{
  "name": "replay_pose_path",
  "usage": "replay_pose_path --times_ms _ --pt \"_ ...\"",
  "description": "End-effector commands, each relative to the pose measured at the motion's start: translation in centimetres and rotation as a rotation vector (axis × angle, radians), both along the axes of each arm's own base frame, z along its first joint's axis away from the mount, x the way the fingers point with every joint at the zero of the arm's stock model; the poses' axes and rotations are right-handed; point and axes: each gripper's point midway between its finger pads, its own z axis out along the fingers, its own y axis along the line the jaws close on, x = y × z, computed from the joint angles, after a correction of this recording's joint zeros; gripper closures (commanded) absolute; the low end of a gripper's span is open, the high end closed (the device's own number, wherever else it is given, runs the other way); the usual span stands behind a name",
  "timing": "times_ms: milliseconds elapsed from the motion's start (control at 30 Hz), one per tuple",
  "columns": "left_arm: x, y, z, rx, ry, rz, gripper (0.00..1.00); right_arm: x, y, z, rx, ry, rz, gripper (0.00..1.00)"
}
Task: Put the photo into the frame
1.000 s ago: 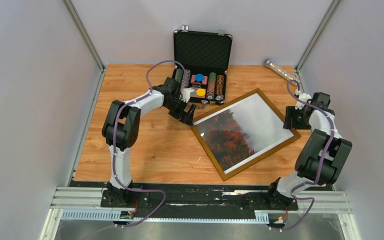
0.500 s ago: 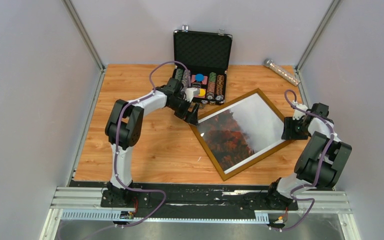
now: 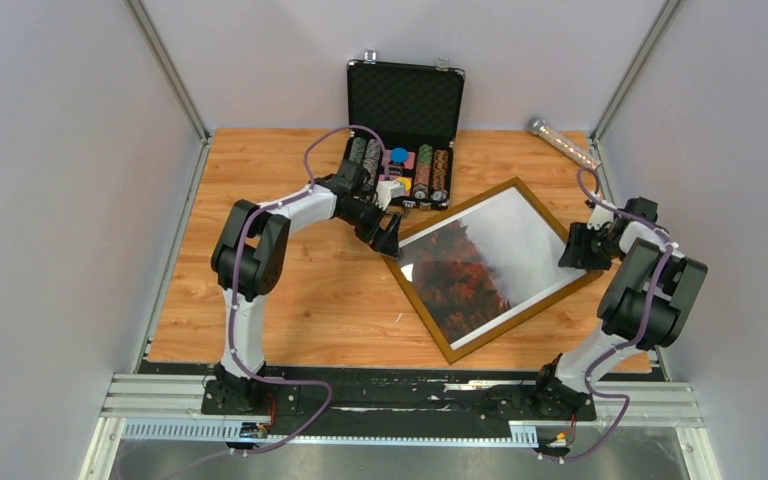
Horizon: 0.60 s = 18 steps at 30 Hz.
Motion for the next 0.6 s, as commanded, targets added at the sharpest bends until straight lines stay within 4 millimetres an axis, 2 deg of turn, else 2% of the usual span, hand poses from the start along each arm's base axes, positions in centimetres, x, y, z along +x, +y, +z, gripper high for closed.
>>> replay_pose_path --times_ms 0,133,333,567 --pt "-6.2 -1.1 -0.6 -0.017 0.103 -0.162 0.00 0.5 0.7 -2.5 0.108 0.083 -0.058 0.51" --pt "-8.1 -1.3 -0.6 -0.021 0.094 -0.229 0.00 2.0 0.7 -3.2 0.166 0.093 -0.082 0.51" --pt "-10.0 -1.6 -1.0 -0.011 0.092 -0.293 0.00 4.7 0.6 -3.1 0.240 0.075 -0.103 0.51" --pt "-11.2 -1.6 -1.4 -0.009 0.108 -0.323 0.00 7.9 0.3 -1.2 0.302 0.021 -0.088 0.51"
